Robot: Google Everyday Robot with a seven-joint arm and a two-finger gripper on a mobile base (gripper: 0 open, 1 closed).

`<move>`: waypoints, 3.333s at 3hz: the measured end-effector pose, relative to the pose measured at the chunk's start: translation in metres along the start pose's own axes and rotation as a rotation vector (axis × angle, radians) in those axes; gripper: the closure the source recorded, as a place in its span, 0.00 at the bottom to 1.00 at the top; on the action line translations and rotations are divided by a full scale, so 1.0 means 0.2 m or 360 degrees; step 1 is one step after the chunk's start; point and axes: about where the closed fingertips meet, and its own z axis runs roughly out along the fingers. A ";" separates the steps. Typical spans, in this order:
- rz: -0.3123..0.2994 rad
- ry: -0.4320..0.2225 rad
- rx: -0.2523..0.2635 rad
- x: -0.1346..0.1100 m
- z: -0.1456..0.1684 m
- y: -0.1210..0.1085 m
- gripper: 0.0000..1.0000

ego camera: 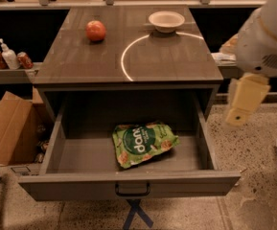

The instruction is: Pick green rice chip bag from top drawer and place on counter

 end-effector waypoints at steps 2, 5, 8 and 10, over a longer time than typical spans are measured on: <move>-0.0084 -0.0414 -0.0192 -0.22 0.71 0.07 0.00; -0.0199 -0.0323 -0.0268 -0.34 1.10 0.00 0.00; -0.0269 -0.0236 -0.0290 -0.51 1.30 -0.09 0.00; -0.0392 -0.0240 -0.0316 -0.43 1.67 0.00 0.00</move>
Offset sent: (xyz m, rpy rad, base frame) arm 0.0421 0.1090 -0.2123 0.4083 0.0954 0.2169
